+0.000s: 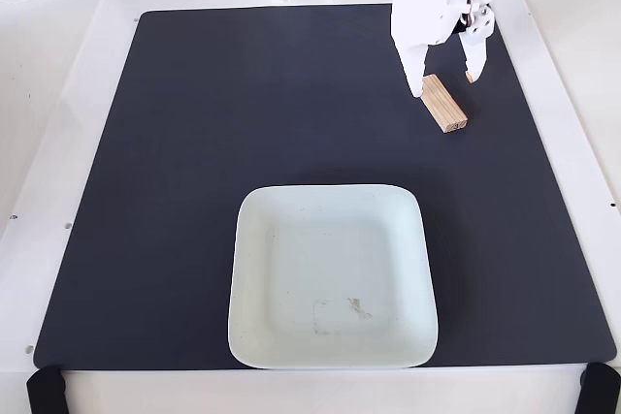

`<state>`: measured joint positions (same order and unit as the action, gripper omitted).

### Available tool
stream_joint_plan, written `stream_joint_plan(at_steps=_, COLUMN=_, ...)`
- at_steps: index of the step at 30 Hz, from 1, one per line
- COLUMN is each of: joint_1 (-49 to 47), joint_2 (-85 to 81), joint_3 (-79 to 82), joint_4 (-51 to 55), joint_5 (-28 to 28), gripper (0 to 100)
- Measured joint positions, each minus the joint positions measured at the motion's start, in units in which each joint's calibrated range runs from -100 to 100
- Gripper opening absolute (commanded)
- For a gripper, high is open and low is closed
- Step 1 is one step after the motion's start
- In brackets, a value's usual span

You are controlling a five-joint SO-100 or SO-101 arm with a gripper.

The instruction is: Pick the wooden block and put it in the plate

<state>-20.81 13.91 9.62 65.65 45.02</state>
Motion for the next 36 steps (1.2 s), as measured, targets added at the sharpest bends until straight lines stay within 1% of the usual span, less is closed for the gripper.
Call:
stream_joint_plan(at_steps=7, joint_1=0.0, joint_2=4.9, joint_3=-0.1, joint_4=-4.3, joint_5=-0.1, gripper=28)
stream_joint_plan(at_steps=9, joint_1=0.0, joint_2=5.5, joint_3=-0.2, joint_4=-4.3, joint_5=-0.1, gripper=26)
stream_joint_plan(at_steps=20, joint_1=-0.4, joint_2=6.5, joint_3=0.3, joint_4=-4.8, joint_5=0.2, gripper=1)
stream_joint_plan(at_steps=36, joint_1=0.9, joint_2=5.9, joint_3=0.3, joint_4=-4.3, joint_5=-0.1, gripper=1)
